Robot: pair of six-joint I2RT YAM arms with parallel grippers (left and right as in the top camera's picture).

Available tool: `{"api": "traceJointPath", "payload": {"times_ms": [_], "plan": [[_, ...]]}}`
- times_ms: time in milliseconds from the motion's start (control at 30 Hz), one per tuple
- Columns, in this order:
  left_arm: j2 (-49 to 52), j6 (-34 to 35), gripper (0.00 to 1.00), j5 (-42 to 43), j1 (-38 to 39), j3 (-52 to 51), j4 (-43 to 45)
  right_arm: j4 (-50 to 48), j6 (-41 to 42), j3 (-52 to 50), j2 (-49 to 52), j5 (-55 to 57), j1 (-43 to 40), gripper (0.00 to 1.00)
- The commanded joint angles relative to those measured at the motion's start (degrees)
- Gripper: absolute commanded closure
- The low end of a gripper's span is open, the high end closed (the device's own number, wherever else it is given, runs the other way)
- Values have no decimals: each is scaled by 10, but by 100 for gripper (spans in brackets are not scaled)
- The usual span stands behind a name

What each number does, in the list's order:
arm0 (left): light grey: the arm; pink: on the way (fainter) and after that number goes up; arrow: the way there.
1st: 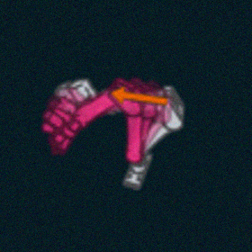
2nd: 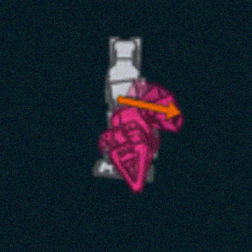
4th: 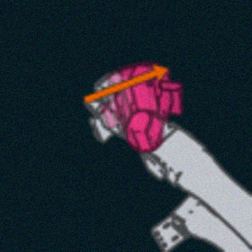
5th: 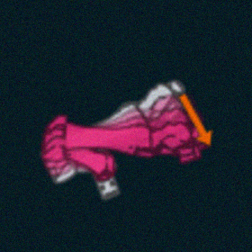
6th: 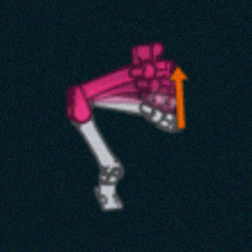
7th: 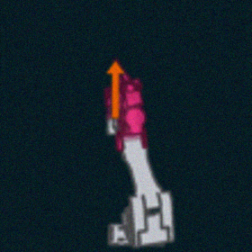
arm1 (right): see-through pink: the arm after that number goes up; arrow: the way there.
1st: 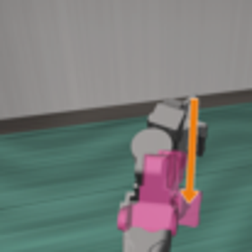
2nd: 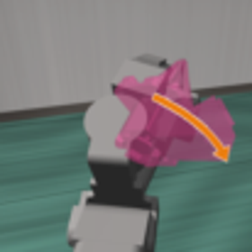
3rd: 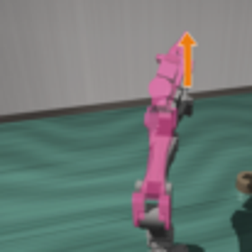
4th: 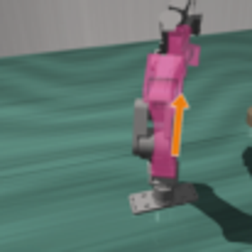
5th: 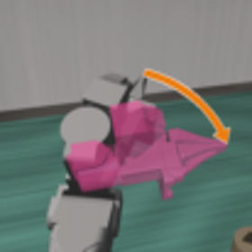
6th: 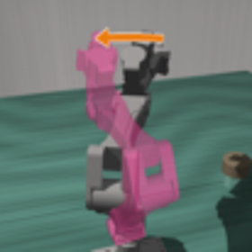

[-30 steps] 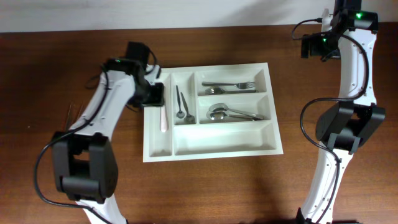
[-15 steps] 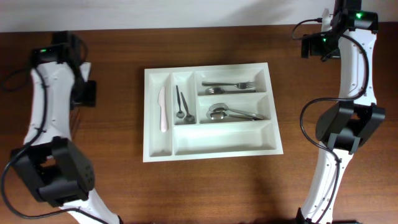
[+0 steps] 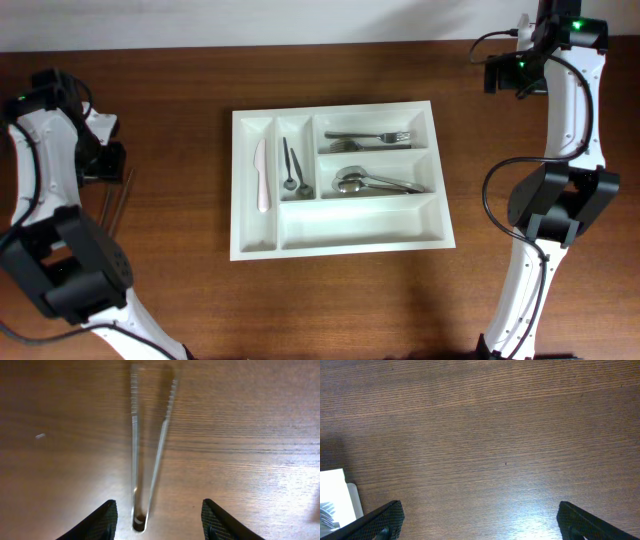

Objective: Pack container
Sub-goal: 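Grasp the silver serrated tongs on the table with the left gripper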

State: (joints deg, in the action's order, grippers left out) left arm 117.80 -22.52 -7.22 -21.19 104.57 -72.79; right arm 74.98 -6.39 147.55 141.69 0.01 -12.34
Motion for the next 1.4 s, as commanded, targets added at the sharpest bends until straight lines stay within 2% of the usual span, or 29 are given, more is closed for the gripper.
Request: {"api": "traceJointPath", "payload": {"times_ms": [0,500,600,667,733,867,1100,1233,1367], "plan": [[50,-42,44,36,-3,4,2,0,3,10,-14,3,-1,1],[155,-42,46,36,-3,4,17,0,3,10,-14,3,-1,1],[163,-42,50,36,-3,4,17,0,3,10,-14,3,-1,1],[163,-42,59,35,-3,4,20,0,3,10,-14,3,-1,1],[163,-42,76,33,-3,4,21,0,3,10,-14,3,-1,2],[163,-42,98,33,-3,4,21,0,3,10,-14,3,-1,1],[163,-42,98,34,-3,32,15,0,3,10,-14,3,-1,1],[163,-42,98,45,7,115,-31,0,3,10,-14,3,-1,1],[163,-42,98,101,32,216,-75,0,3,10,-14,3,-1,1]]}}
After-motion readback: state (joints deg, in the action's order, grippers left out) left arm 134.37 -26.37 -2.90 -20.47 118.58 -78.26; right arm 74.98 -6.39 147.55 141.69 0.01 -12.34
